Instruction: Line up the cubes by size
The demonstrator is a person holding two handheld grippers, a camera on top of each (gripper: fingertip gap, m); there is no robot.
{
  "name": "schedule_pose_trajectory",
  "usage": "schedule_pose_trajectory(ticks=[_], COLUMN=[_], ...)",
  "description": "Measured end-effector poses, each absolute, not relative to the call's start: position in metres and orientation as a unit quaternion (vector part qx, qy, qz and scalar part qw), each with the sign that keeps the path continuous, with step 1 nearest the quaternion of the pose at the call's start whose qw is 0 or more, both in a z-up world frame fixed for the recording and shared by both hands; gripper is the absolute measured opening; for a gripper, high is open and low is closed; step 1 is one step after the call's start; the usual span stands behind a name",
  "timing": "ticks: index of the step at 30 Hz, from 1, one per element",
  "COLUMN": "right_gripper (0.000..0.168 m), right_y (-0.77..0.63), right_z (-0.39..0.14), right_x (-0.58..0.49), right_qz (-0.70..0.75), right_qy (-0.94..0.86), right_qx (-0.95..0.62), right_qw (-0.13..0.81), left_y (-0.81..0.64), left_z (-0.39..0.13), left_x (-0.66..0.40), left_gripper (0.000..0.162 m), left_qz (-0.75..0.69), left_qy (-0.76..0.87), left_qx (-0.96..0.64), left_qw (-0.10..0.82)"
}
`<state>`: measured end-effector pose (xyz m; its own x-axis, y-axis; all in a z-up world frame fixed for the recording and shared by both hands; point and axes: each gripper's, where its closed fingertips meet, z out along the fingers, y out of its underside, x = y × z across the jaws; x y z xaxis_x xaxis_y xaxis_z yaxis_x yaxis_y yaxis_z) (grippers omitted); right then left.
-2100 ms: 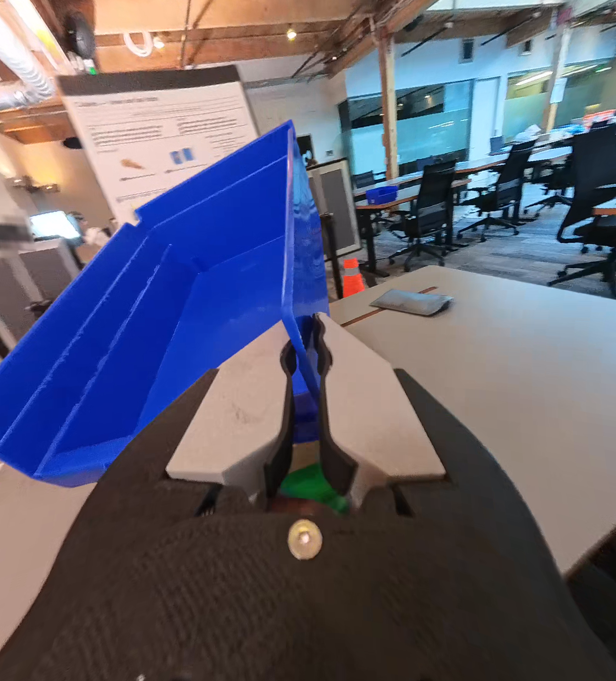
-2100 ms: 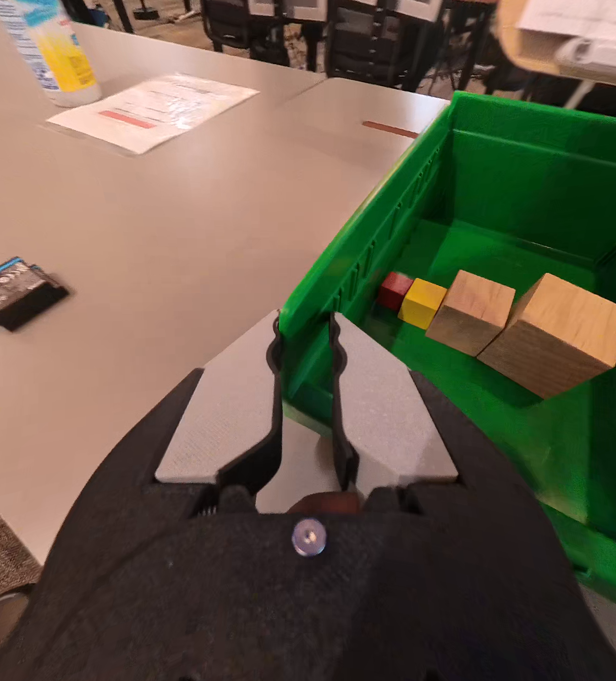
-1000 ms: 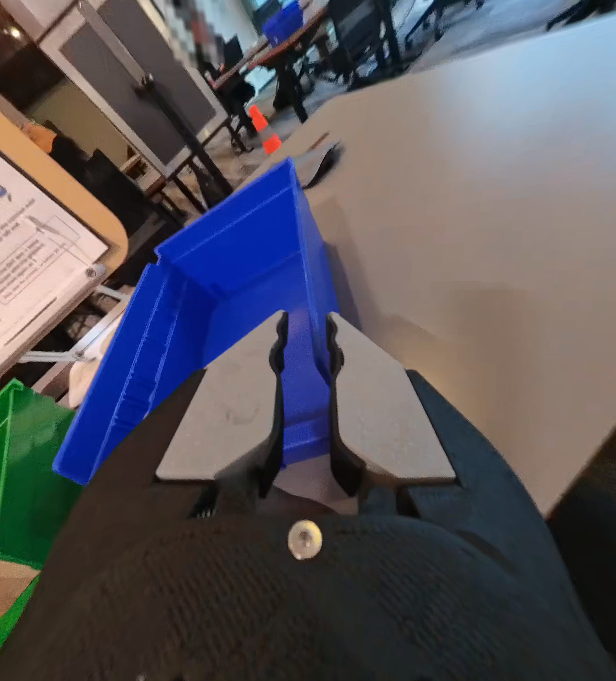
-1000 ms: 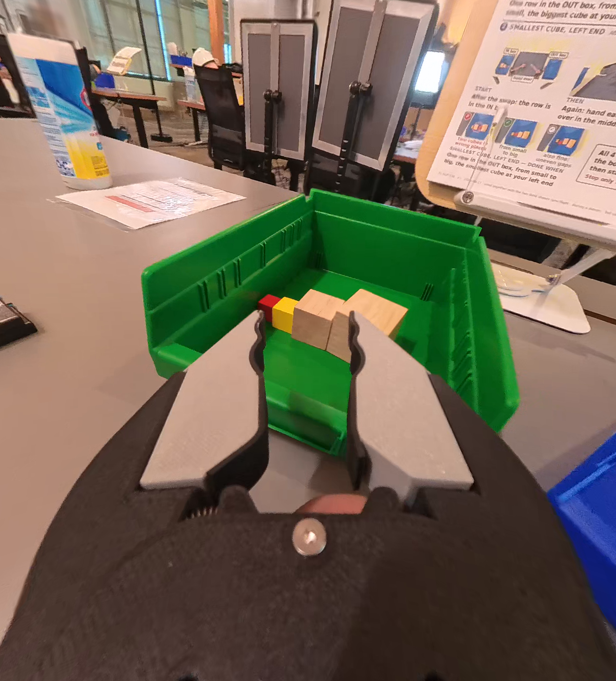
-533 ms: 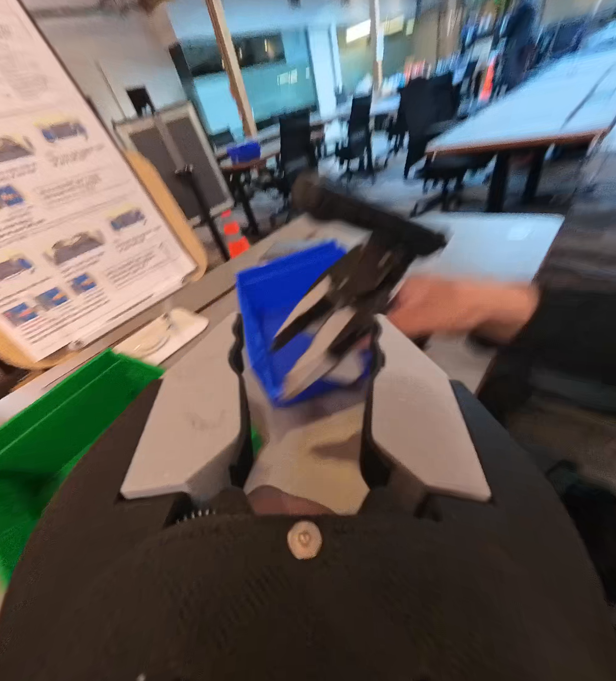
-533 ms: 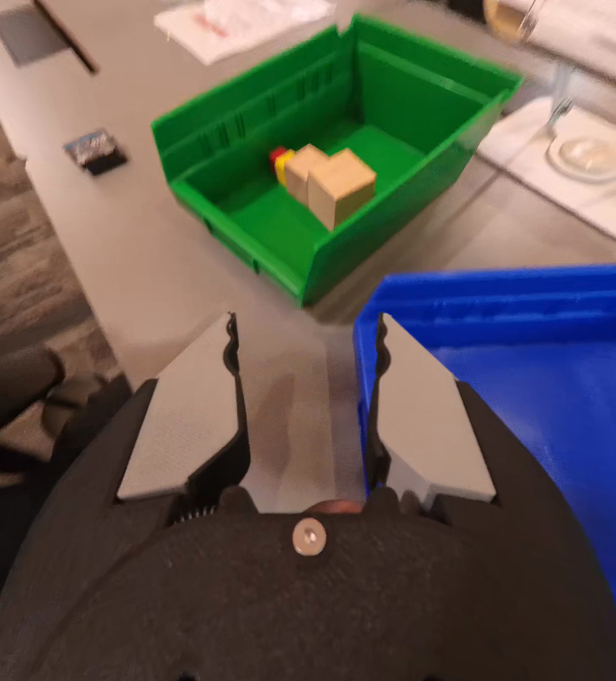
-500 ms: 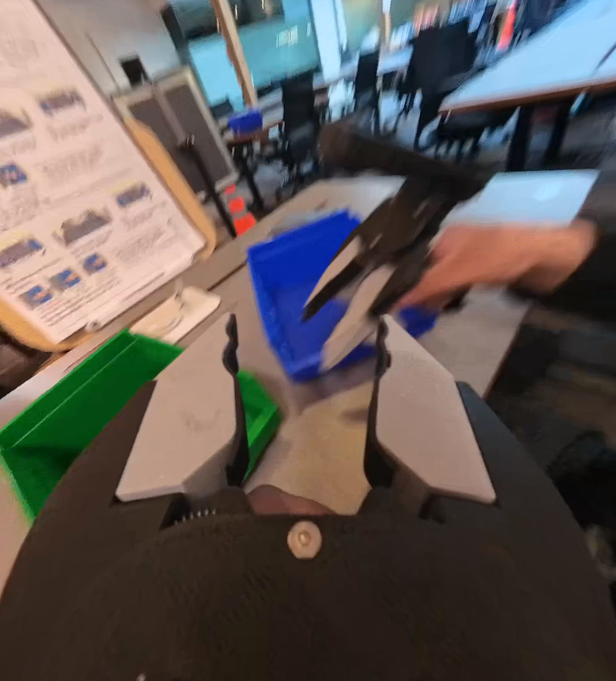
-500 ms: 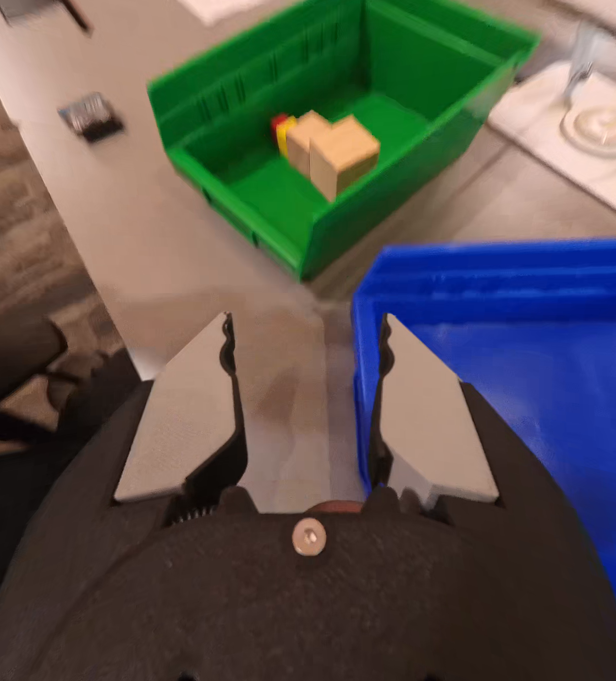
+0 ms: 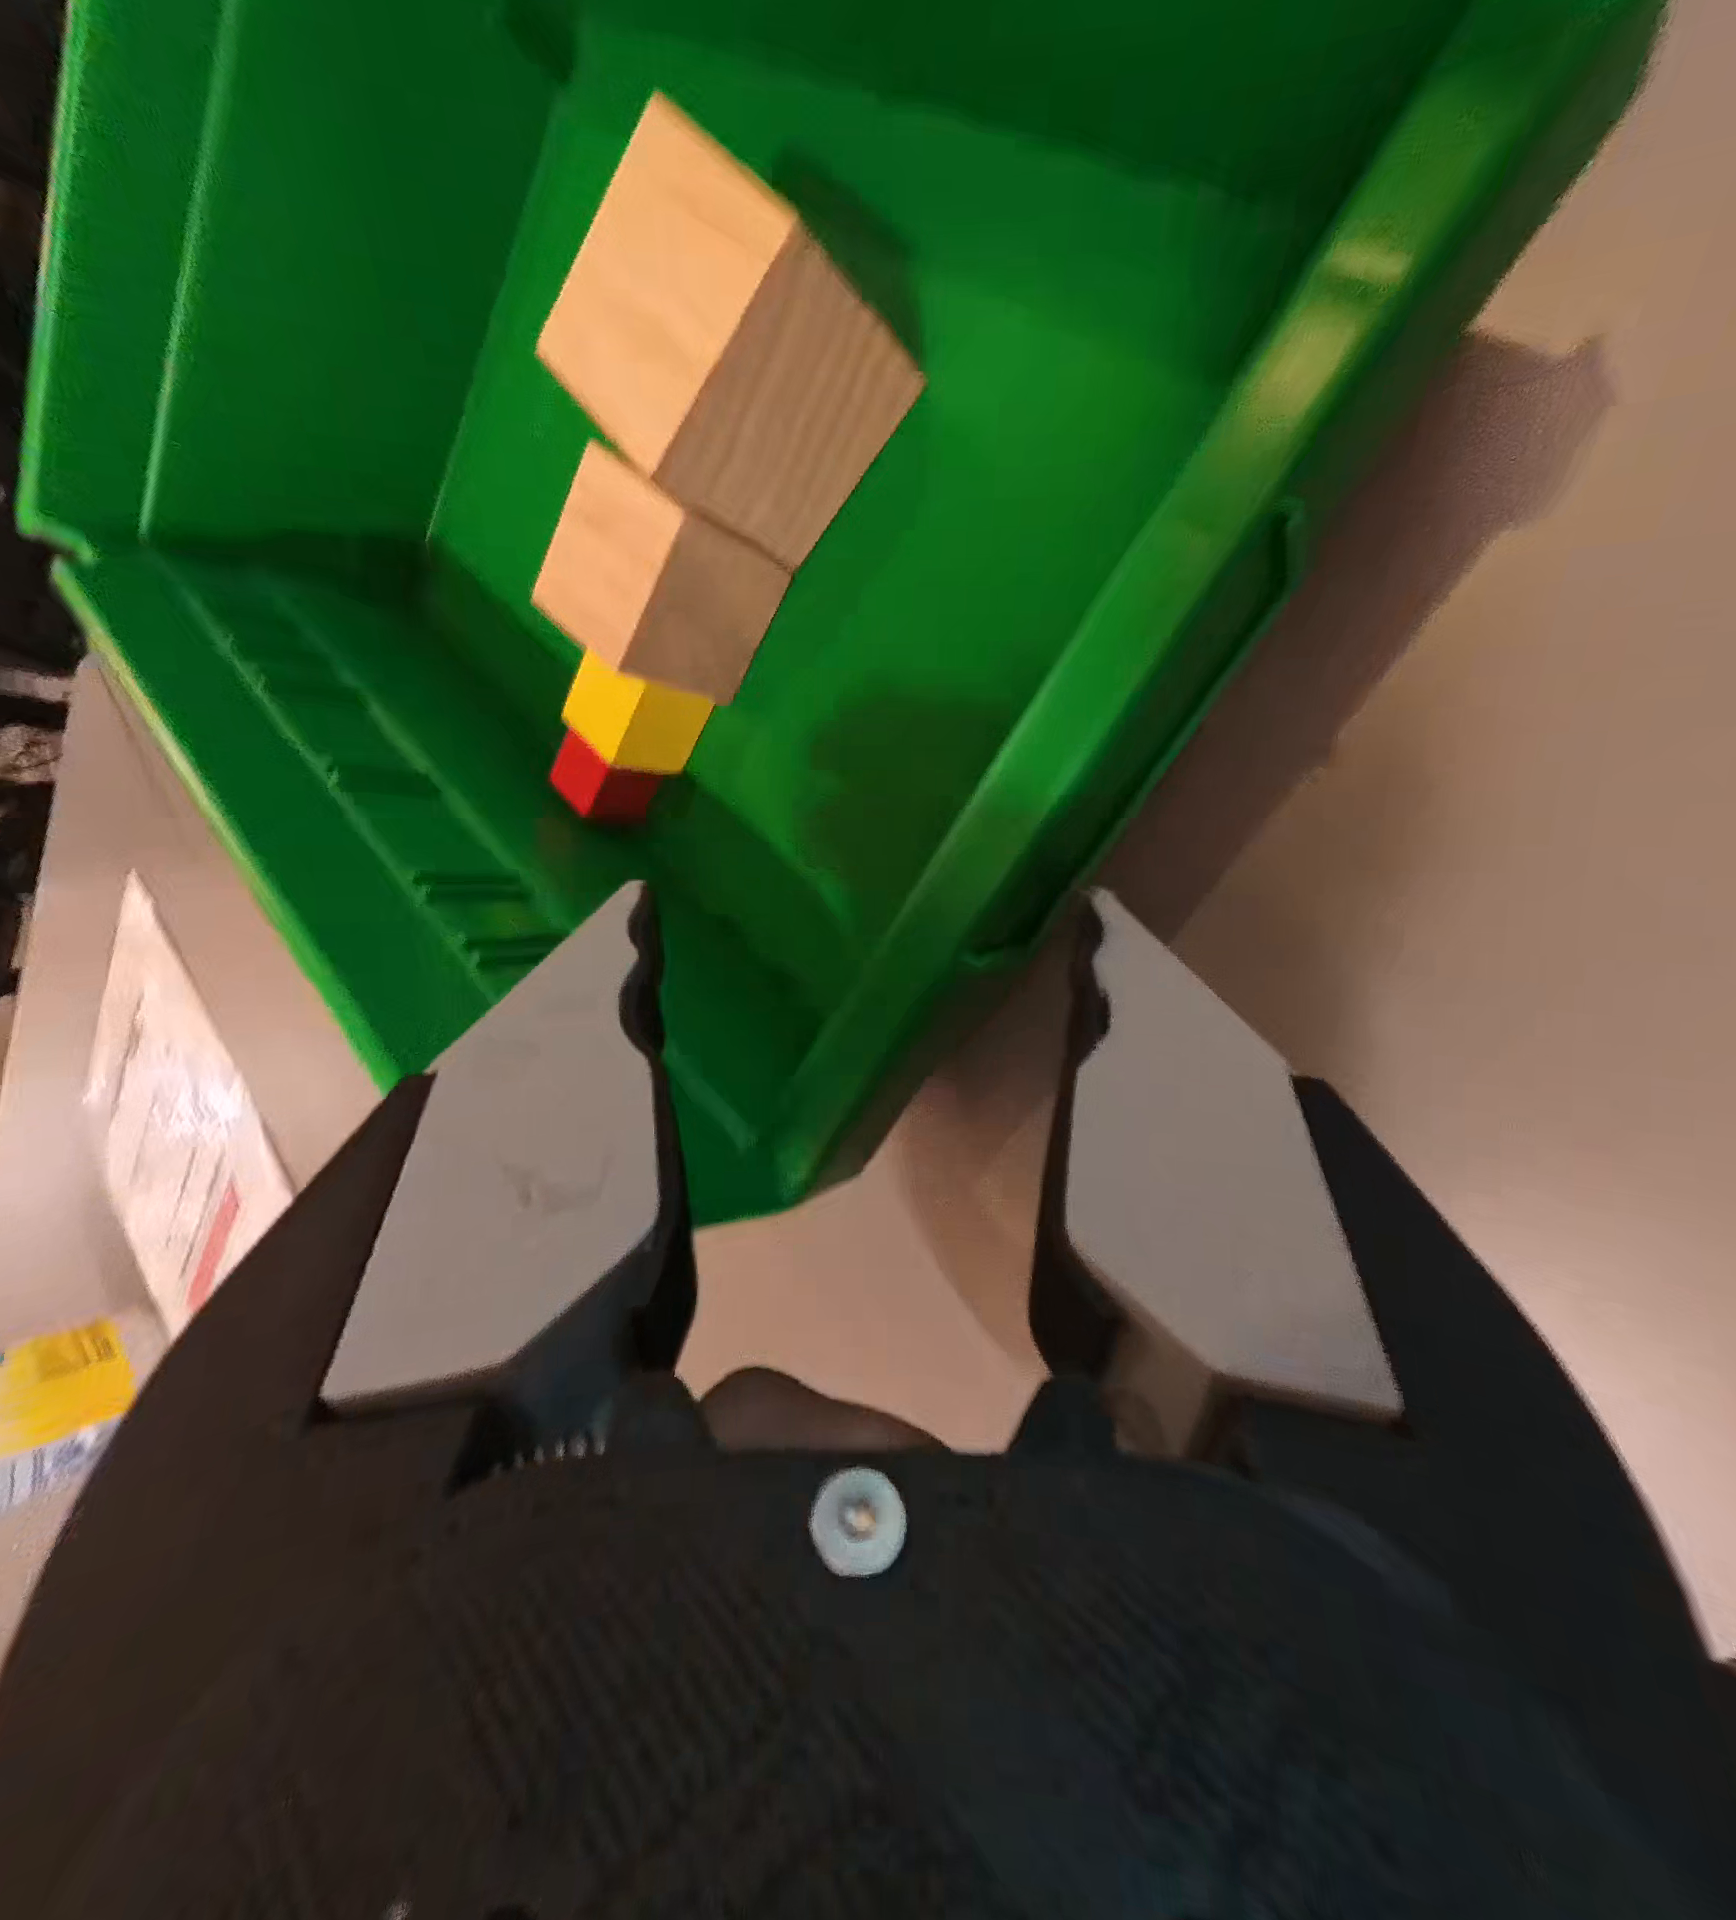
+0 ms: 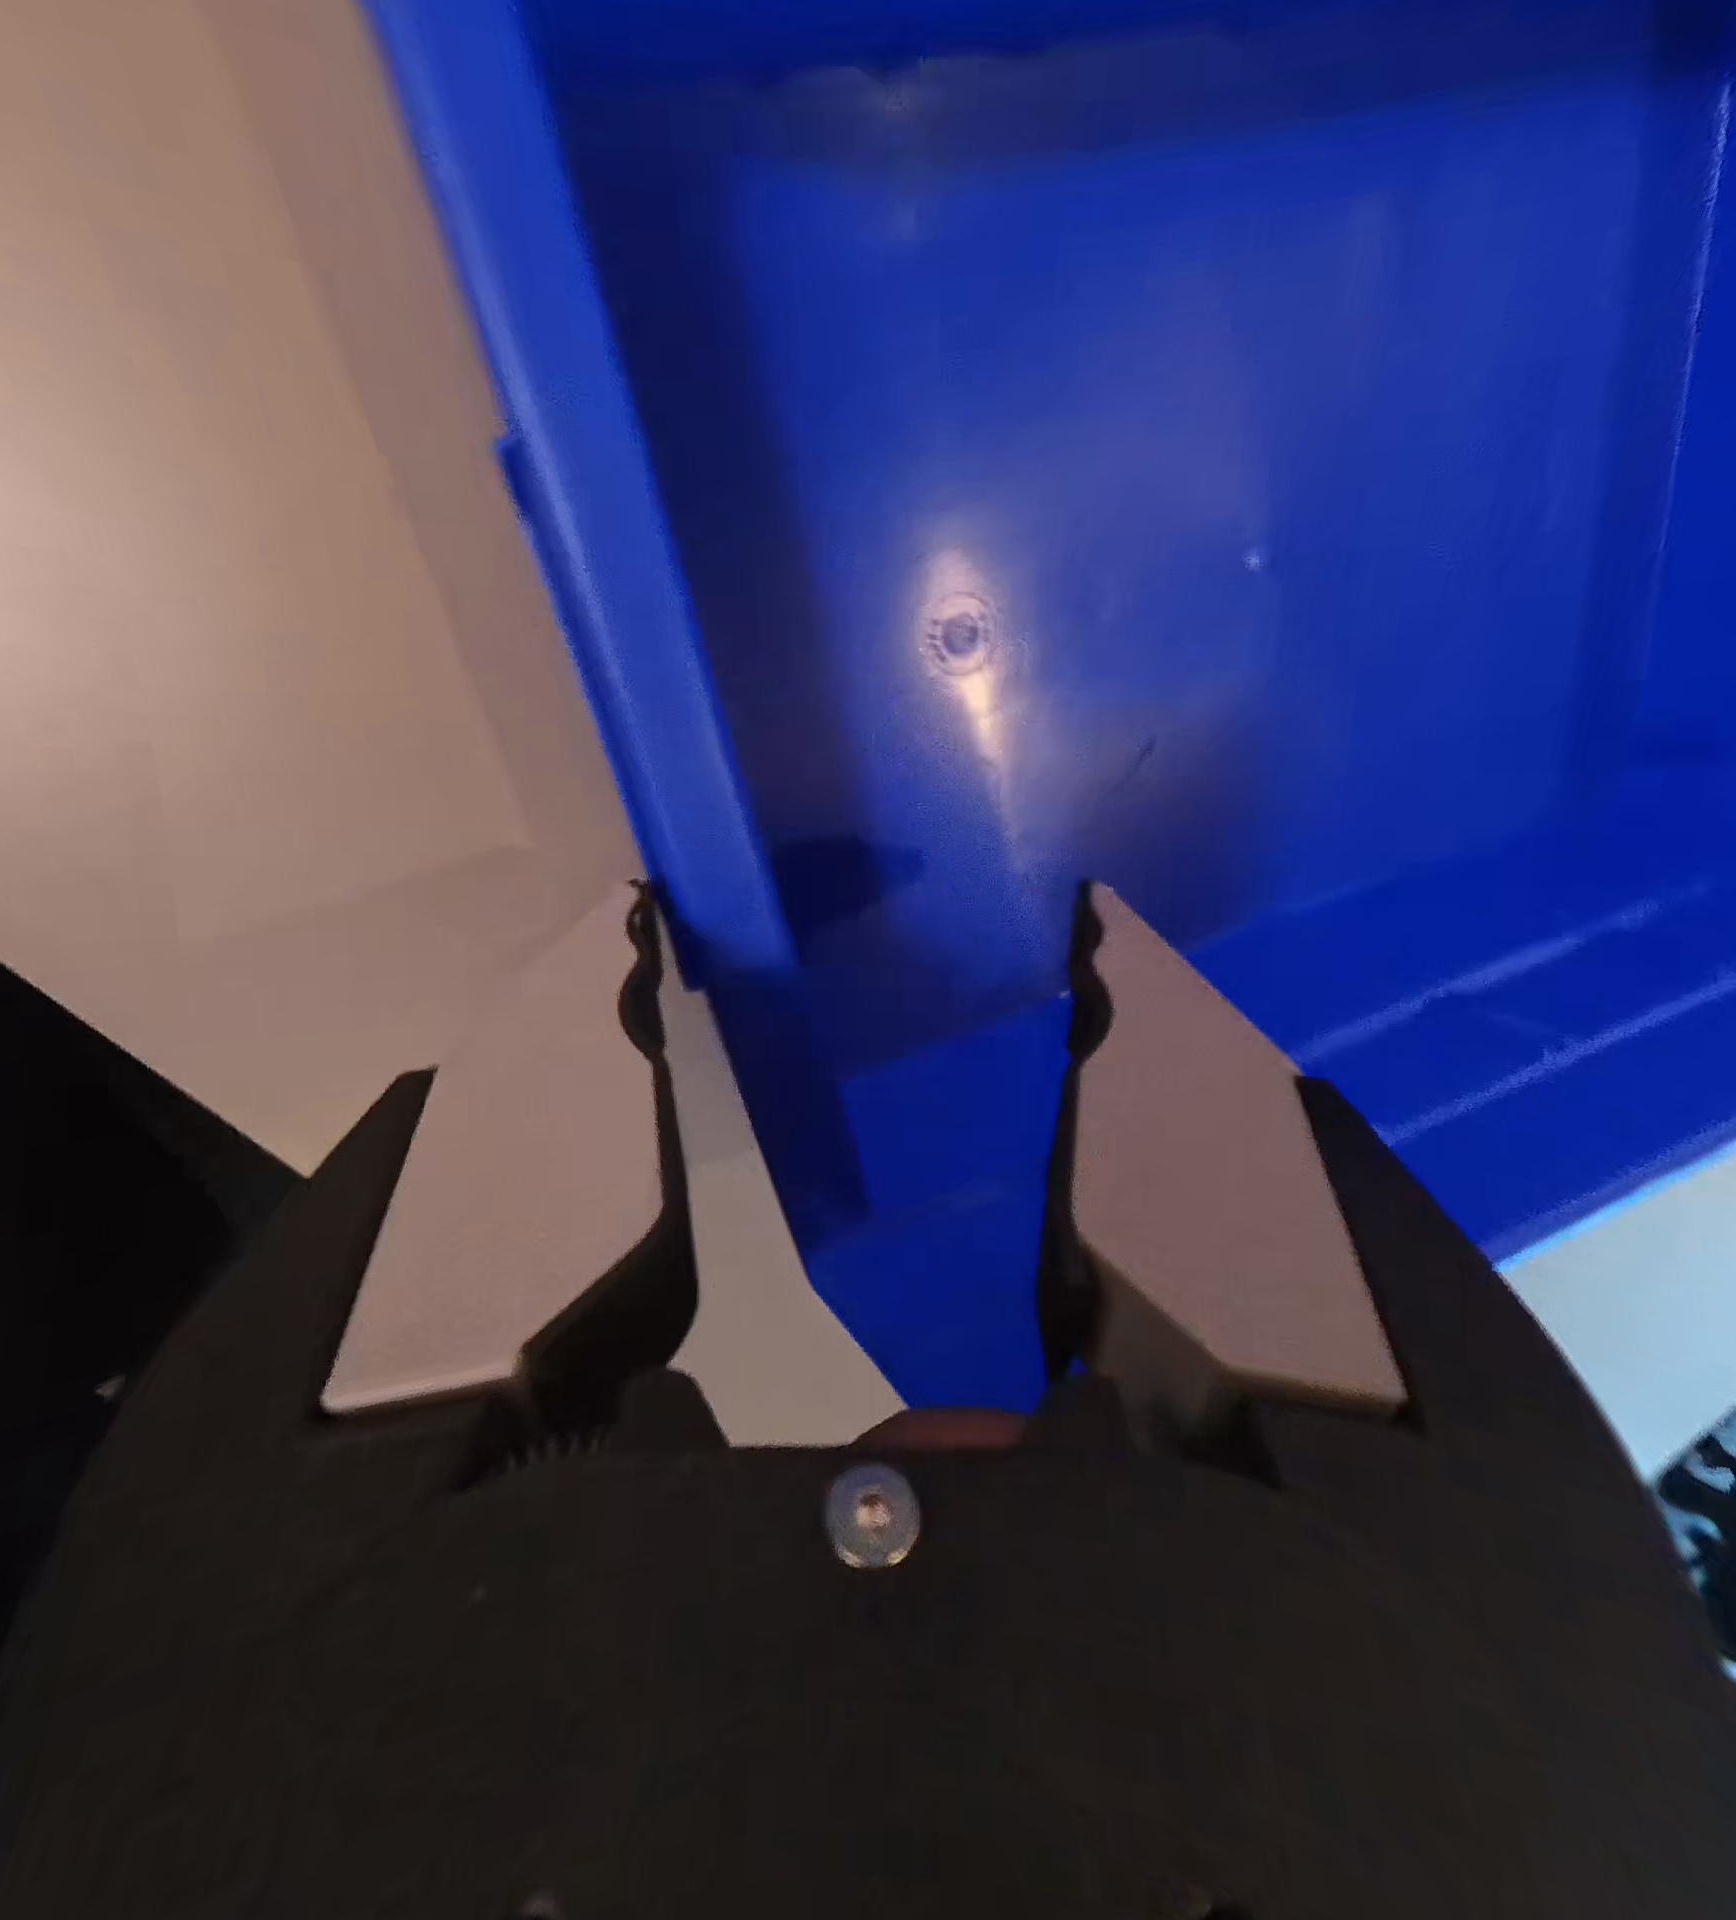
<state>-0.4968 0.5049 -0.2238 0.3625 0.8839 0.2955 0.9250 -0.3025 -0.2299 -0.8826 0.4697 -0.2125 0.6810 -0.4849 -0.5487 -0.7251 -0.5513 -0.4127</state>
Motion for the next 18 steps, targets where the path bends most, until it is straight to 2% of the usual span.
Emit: schedule_pose_trajectory(ticks=[2,5,6,9,12,13,15,17,18], right_gripper=[0.089,0.091,0.090,0.075,0.064,0.064,0.063,0.053,0.051], right_y=[0.512,0.524,0.529,0.533,0.524,0.519,0.509,0.502,0.501], right_z=[-0.225,-0.224,-0.223,-0.223,-0.220,-0.217,-0.214,-0.215,-0.218], right_x=[-0.477,-0.450,-0.439,-0.421,-0.431,-0.439,-0.457,-0.470,-0.473], right_qz=[-0.067,-0.083,-0.095,-0.101,-0.077,-0.060,-0.025,0.001,0.006], right_qy=[-0.556,-0.556,-0.553,-0.563,-0.600,-0.613,-0.640,-0.659,-0.664], right_qx=[-0.809,-0.810,-0.811,-0.804,-0.774,-0.763,-0.741,-0.727,-0.725], right_qw=[0.176,0.166,0.163,0.162,0.188,0.194,0.199,0.193,0.185], left_y=[0.464,0.457,0.453,0.451,0.453,0.455,0.460,0.470,0.474], left_z=[-0.215,-0.221,-0.225,-0.224,-0.203,-0.202,-0.213,-0.227,-0.233], left_x=[-0.907,-0.940,-0.951,-0.952,-0.900,-0.889,-0.880,-0.878,-0.878], left_gripper=[0.076,0.062,0.062,0.056,0.041,0.043,0.070,0.069,0.063], left_qz=[0.210,0.226,0.227,0.208,0.169,0.177,0.189,0.204,0.208], left_qy=[0.342,0.313,0.303,0.307,0.388,0.413,0.446,0.474,0.484], left_qx=[-0.862,-0.872,-0.877,-0.868,-0.813,-0.801,-0.806,-0.803,-0.802], left_qw=[0.311,0.302,0.297,0.331,0.400,0.395,0.341,0.299,0.280])
